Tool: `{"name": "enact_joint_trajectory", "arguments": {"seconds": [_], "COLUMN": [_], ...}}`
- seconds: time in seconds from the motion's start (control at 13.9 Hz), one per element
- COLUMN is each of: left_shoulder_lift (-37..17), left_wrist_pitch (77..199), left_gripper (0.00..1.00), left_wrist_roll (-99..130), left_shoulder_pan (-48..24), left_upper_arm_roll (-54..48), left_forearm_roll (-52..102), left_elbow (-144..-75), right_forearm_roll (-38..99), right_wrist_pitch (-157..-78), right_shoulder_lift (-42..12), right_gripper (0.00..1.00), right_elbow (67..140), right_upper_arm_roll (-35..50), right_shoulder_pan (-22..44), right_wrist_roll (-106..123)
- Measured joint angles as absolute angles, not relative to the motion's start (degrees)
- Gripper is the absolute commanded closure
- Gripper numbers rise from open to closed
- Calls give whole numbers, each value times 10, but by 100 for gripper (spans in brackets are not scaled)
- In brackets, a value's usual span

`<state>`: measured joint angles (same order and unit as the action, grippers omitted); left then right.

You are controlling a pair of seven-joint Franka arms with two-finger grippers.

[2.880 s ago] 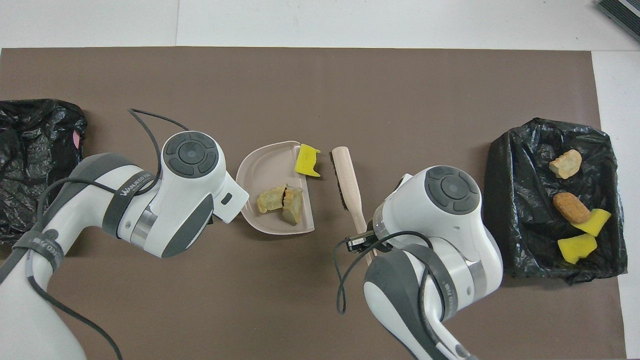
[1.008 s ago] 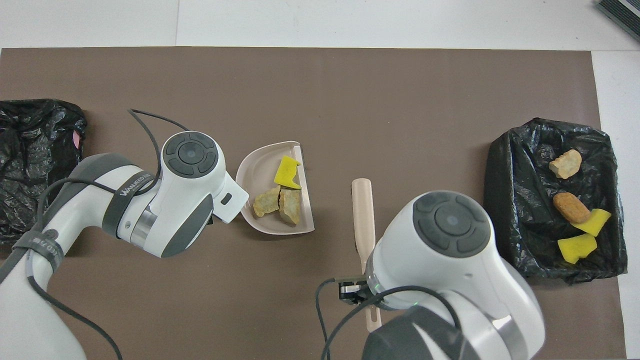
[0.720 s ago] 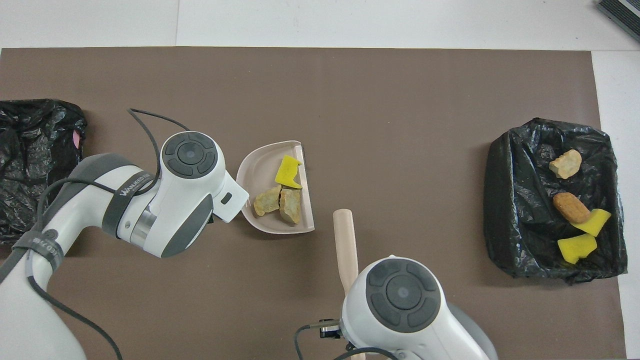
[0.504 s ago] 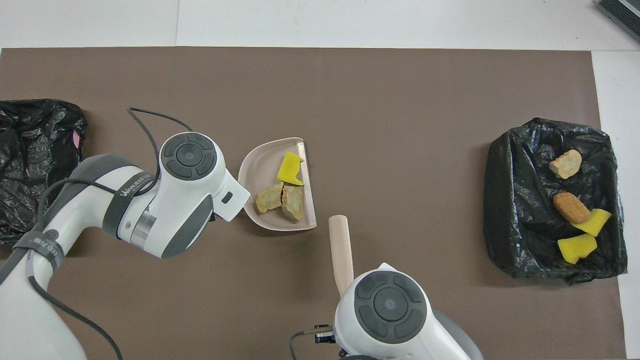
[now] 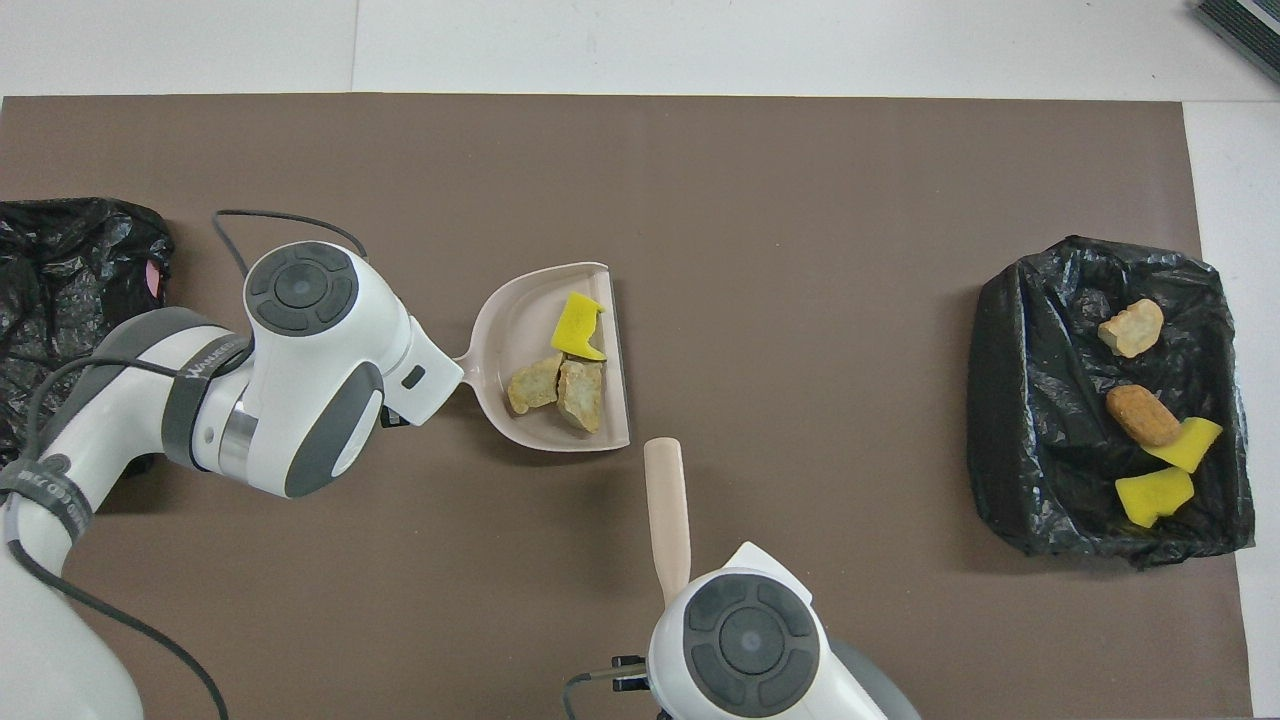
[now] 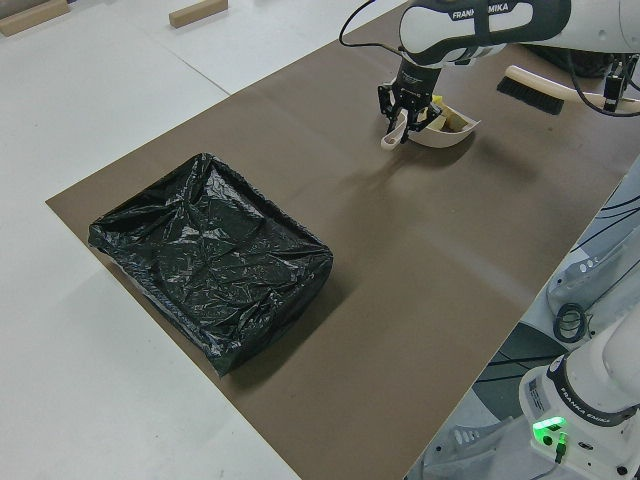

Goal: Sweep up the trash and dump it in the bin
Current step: 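Draw the brush back while the left gripper lifts the loaded dustpan, then tilt the dustpan over the black bag nearest the left gripper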

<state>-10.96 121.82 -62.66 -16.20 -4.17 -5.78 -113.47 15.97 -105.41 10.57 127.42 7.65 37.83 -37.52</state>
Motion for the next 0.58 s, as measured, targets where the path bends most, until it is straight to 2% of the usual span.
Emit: {"name": "enact_joint_trajectory", "arguments": {"seconds": [0.36, 0.58], "left_shoulder_lift": [-106, -104], "left_wrist_pitch": [1157, 1088], "left_gripper": [100, 100], "left_wrist_roll": [-727, -783], "left_shoulder_pan": [-90, -47], "left_upper_arm_roll": [-39, -39], "left_forearm_roll": [-23, -23], "left_elbow": [-1070, -1009], "right_forearm_roll": [177, 180], "right_wrist_pitch": [-1085, -1135], "right_shoulder_lift": [98, 79], "right_gripper": [100, 100], "right_elbow": [1287, 1303], "right_upper_arm_roll": [77, 77], "right_shoulder_pan": [394, 421], "right_wrist_roll": [-387, -412]}}
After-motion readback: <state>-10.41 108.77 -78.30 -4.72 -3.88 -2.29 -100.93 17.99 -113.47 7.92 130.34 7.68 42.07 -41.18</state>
